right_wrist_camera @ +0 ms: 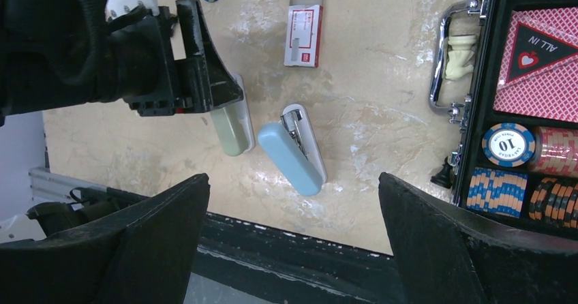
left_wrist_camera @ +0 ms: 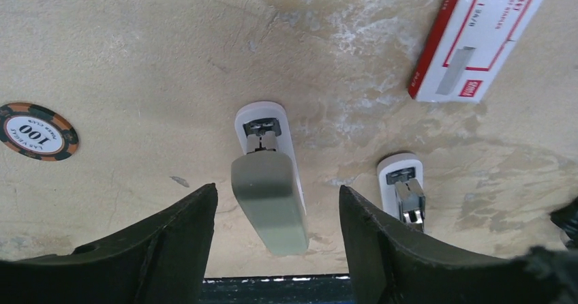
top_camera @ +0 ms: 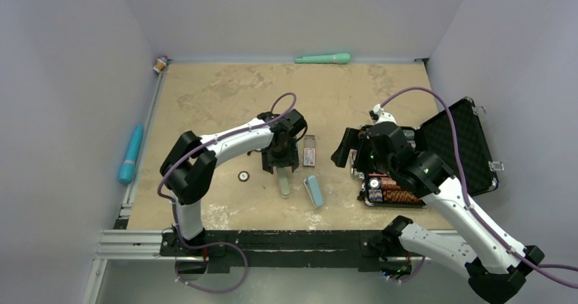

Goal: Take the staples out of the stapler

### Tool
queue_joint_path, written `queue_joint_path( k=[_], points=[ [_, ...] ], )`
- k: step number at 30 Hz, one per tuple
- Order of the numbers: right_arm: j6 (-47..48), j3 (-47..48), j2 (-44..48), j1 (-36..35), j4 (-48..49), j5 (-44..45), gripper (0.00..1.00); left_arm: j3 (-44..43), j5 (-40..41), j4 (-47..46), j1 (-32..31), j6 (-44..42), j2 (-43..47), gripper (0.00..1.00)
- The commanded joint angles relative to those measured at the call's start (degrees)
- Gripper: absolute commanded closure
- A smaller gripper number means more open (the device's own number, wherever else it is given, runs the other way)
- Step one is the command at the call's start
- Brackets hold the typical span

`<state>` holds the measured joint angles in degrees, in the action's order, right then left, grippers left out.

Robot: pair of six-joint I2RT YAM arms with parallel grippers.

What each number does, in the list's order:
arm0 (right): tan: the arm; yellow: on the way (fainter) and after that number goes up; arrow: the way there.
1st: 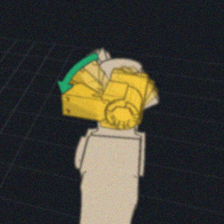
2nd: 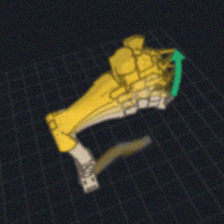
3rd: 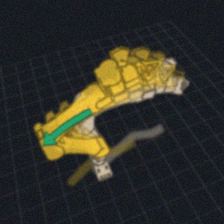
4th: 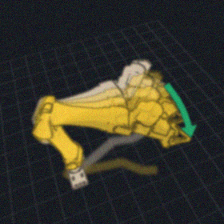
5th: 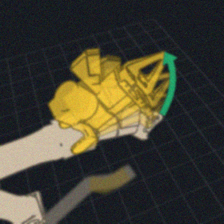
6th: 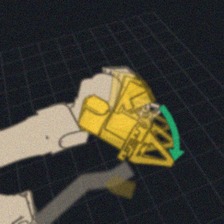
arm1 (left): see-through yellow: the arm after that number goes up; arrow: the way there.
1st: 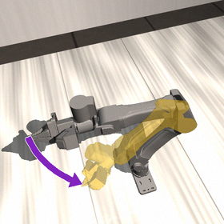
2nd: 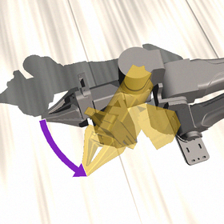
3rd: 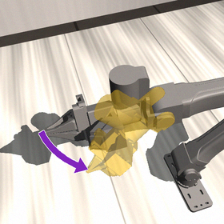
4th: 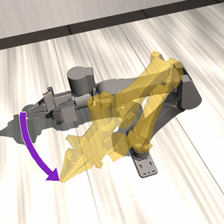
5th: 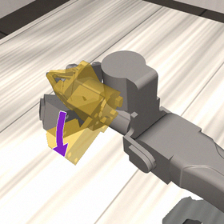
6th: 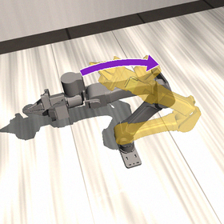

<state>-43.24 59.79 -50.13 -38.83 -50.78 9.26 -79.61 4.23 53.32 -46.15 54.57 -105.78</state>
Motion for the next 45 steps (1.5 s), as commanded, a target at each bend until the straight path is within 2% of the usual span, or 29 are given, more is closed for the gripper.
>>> queue_joint_path(
  k=[1, 11, 20, 21, 22, 23, 29, 35, 41, 45],
  points=[
    [-1.0, 0.12, 0.65, -0.03, -0.99, -0.12, 0.02, -2.27, 0.07, 1.66, -0.21, 2.1, -2.35, 0.32],
    [-1.47, -0.97, 1.99, -0.02, -1.14, -1.2, 0.02, -1.54, -0.01, 2.79, -0.21, 2.87, -4.28, 0.41],
    [-2.29, -2.21, 2.67, -0.04, -0.77, -1.42, 0.02, -1.25, -0.53, 1.31, -0.22, 0.94, -5.08, 0.59],
    [-2.33, -2.22, 2.48, -0.02, -0.7, -1.55, 0.02, -1.19, -0.66, 1.15, -0.2, 0.73, -5.23, 0.65],
    [-2.34, -2.18, 2.3, -0.03, -0.57, -1.66, 0.02, -1.02, -0.6, 1.05, -0.17, 0.59, -5.23, 0.86],
    [-2.29, -2.14, 2.17, -0.02, -0.43, -1.81, 0.02, -0.8, -0.37, 1.04, -0.21, 0.47, -5.14, 0.99],
    [-2.16, -1.24, 1.67, -0.06, 0.84, -3.2, 0.02, -0.99, 0.26, 1.46, -0.09, -2.35, -1.03, 1.0],
    [-1.83, 0.15, 0.41, -0.04, 4.6, -5.55, 0.02, -0.87, -3.29, -0.9, 0.3, -11.45, 6.98, 1.0],
    [-1.43, 2.21, -2.09, -0.03, 11.67, -9.77, 0.02, -3.0, -3.75, 1.96, 1.43, -18.7, 15.03, 1.0],
    [-1.84, 3.98, -3.52, 0.02, 19.67, -16.82, 0.01, -7.26, -3.97, 4.91, 2.32, -23.25, 19.28, 1.0]
  ],
)
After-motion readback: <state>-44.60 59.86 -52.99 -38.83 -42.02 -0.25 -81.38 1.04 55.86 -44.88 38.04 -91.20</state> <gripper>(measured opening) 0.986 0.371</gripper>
